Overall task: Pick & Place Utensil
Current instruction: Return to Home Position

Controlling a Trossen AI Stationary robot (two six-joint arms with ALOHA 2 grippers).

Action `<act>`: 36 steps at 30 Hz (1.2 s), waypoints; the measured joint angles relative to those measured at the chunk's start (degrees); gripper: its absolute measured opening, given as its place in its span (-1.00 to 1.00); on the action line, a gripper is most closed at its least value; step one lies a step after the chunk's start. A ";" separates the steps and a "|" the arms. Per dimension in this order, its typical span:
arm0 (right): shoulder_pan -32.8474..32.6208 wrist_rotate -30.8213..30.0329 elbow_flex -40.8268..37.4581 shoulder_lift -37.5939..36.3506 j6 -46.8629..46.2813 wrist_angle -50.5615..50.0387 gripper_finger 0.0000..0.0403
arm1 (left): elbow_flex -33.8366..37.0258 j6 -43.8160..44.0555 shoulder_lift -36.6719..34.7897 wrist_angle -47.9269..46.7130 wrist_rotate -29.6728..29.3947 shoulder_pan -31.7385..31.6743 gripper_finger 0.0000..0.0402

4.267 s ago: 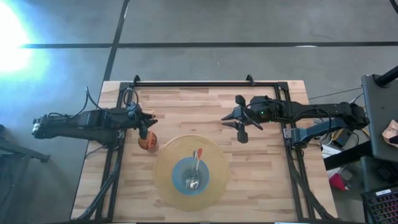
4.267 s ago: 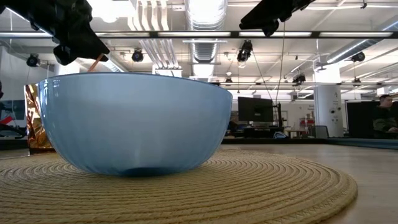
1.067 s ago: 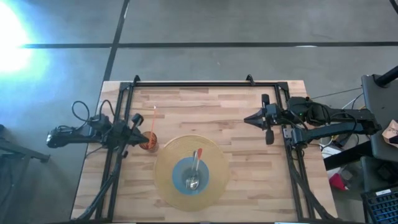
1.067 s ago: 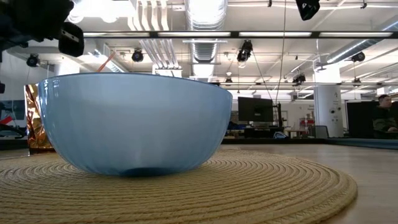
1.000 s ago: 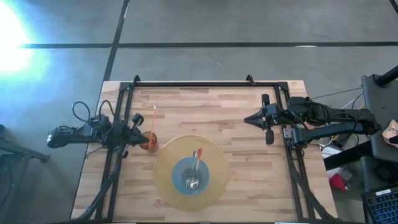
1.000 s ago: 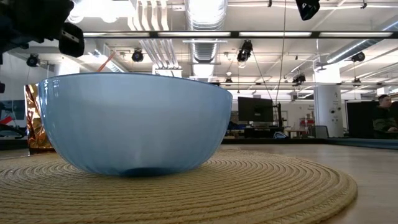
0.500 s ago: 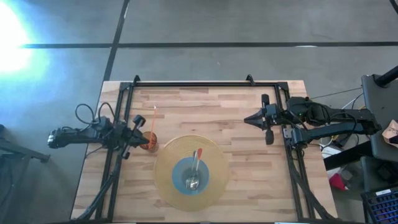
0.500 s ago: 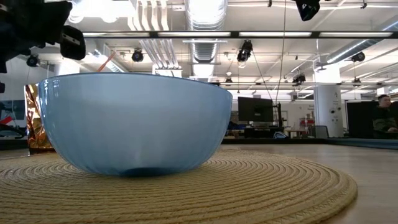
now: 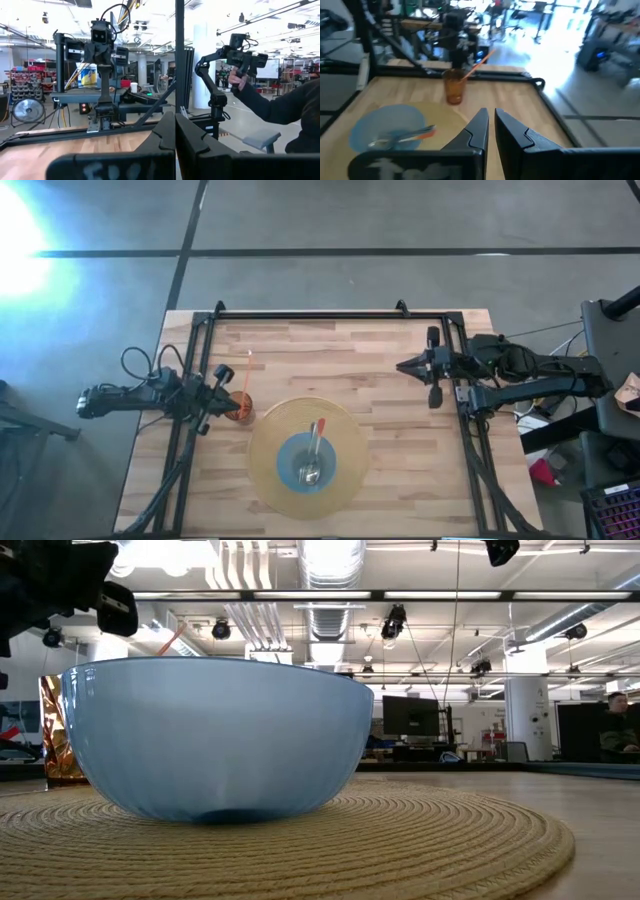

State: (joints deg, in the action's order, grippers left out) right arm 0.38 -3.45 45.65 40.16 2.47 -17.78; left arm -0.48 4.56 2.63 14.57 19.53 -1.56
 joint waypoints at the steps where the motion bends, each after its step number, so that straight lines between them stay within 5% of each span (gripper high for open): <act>1: 0.00 -0.87 0.00 -0.60 0.47 -0.01 -0.87 | 0.01 0.00 0.00 -0.02 0.00 0.00 -1.00; 13: 0.02 -1.72 -2.10 -9.50 1.00 -0.03 -0.87 | 0.05 1.91 0.02 -0.58 0.04 0.00 -1.00; 36: 0.00 -1.09 -25.62 -23.65 -6.21 9.83 -0.87 | 0.14 1.90 0.04 -0.55 0.09 0.00 -1.00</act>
State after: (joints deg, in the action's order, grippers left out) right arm 0.38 -4.54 20.03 16.51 -3.74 -7.94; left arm -0.34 6.46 2.68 14.02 19.62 -1.56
